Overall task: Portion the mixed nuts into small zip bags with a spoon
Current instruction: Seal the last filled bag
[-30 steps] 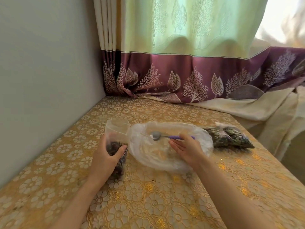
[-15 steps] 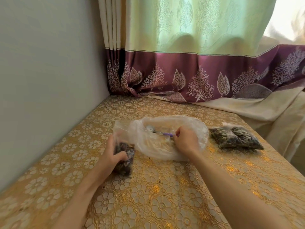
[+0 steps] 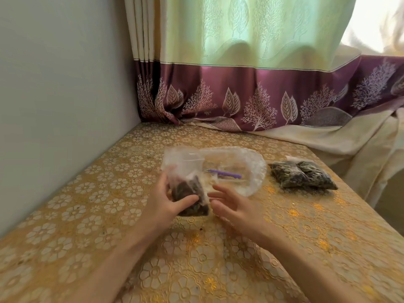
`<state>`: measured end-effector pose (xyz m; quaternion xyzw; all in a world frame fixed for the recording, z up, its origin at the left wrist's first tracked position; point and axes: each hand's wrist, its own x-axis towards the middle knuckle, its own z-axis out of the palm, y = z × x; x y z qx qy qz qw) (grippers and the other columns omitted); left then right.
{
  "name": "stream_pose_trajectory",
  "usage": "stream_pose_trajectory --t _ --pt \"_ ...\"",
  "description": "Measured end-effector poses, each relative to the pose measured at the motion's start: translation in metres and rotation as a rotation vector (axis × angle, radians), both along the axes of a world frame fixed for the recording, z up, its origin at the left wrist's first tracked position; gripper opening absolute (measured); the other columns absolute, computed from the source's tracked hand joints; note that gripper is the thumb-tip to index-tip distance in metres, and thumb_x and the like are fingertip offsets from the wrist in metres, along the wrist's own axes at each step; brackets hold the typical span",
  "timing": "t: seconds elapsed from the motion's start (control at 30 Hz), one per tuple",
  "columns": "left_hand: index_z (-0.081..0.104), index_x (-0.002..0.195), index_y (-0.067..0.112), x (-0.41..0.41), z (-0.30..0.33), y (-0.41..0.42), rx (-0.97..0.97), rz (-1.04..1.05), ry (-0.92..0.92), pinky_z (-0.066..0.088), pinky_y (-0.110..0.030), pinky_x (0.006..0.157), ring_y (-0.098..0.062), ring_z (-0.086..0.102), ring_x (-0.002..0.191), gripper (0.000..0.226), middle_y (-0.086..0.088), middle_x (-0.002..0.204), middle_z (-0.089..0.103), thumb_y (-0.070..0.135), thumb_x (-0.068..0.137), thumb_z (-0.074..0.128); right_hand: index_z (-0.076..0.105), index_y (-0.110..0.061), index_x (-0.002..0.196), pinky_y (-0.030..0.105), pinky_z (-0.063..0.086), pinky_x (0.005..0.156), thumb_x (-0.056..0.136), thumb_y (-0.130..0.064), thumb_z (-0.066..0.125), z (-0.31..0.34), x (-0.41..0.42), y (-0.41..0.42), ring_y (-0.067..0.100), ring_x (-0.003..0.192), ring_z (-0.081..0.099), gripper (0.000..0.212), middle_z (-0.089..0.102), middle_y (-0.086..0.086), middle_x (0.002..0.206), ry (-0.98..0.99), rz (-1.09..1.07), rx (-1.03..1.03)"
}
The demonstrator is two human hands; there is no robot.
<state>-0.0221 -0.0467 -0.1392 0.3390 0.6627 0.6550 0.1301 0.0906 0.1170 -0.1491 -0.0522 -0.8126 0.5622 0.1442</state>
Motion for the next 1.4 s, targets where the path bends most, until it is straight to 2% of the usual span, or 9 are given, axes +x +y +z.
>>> stream_pose_trajectory --t 0.17,0.33,0.47,0.6,0.73,0.9,1.07,1.27,1.4 --pt "0.044 0.127 0.026 0.024 0.004 0.027 -0.003 -0.116 0.072 0.056 -0.03 0.075 -0.018 0.066 0.097 0.077 -0.009 0.112 0.063 0.028 0.059 0.08 0.06 -0.032 0.11 0.02 0.05 0.087 0.083 -0.012 0.068 -0.004 0.009 0.006 0.003 0.103 0.064 0.033 0.07 -0.013 0.107 0.093 0.017 -0.074" --pt "0.048 0.113 0.04 0.019 0.015 0.035 -0.028 -0.162 0.078 0.056 -0.028 0.073 -0.014 0.066 0.098 0.066 0.001 0.111 0.065 0.038 0.058 0.085 0.059 -0.031 0.113 0.021 0.053 0.083 0.076 -0.026 0.07 -0.004 0.014 0.015 0.008 0.102 0.066 0.038 0.07 -0.012 0.109 0.198 -0.015 -0.157" --pt "0.045 0.117 0.045 0.016 0.014 0.036 -0.262 -0.255 0.106 0.052 -0.016 0.077 0.001 0.064 0.095 0.072 0.012 0.108 0.065 0.041 0.056 0.082 0.042 -0.041 0.132 0.03 0.047 0.1 0.074 -0.037 0.074 -0.008 0.015 0.025 0.008 0.117 0.057 0.067 0.056 -0.006 0.132 0.011 0.047 -0.024" --pt "0.055 0.118 0.025 0.014 0.016 0.044 -0.238 -0.164 0.144 0.052 -0.037 0.089 -0.012 0.066 0.096 0.058 0.0 0.103 0.07 0.025 0.066 0.081 0.053 -0.043 0.113 0.022 0.052 0.088 0.078 -0.025 0.075 -0.007 0.013 0.021 0.002 0.104 0.062 0.045 0.064 -0.011 0.115 0.126 0.004 0.021" --pt "0.056 0.112 0.028 0.016 0.016 0.05 -0.099 -0.123 0.123 0.054 -0.025 0.08 -0.01 0.066 0.095 0.061 0.003 0.101 0.071 0.044 0.057 0.077 0.063 -0.029 0.113 0.028 0.056 0.082 0.079 -0.027 0.072 -0.004 0.016 0.02 0.008 0.1 0.064 0.035 0.067 -0.011 0.107 0.266 -0.106 0.003" --pt "0.053 0.116 0.033 0.021 0.002 0.05 -0.156 -0.129 0.099 0.052 -0.014 0.073 -0.002 0.064 0.095 0.066 0.009 0.105 0.068 0.045 0.057 0.078 0.05 -0.045 0.11 0.013 0.049 0.085 0.081 -0.03 0.069 -0.009 0.018 0.021 -0.012 0.102 0.057 0.038 0.059 -0.021 0.109 0.142 -0.109 0.025" --pt "0.045 0.127 0.035 0.014 0.02 0.045 0.05 -0.237 0.011 0.049 -0.028 0.09 -0.012 0.061 0.109 0.087 0.003 0.122 0.062 0.056 0.051 0.081 0.063 -0.022 0.117 0.038 0.053 0.091 0.088 -0.022 0.065 -0.01 0.016 0.017 0.011 0.105 0.062 0.029 0.067 -0.003 0.112 0.132 -0.106 0.082" --pt "0.023 0.143 0.033 0.007 0.067 0.051 -0.269 -0.088 0.647 0.041 -0.012 0.078 0.005 0.051 0.101 0.106 0.017 0.125 0.048 0.066 0.053 0.067 0.063 -0.028 0.108 0.041 0.054 0.087 0.087 -0.021 0.065 -0.012 0.014 0.02 0.011 0.103 0.061 0.022 0.066 -0.007 0.108 0.139 -0.114 0.106" --pt "0.042 0.136 0.028 0.009 0.081 0.06 -0.556 -0.166 0.783 0.038 -0.013 0.077 0.0 0.047 0.096 0.089 0.012 0.112 0.055 0.066 0.058 0.06 0.063 -0.026 0.112 0.041 0.054 0.086 0.087 -0.022 0.065 -0.013 0.015 0.02 0.011 0.103 0.061 0.025 0.066 -0.006 0.109 0.14 -0.113 0.13"
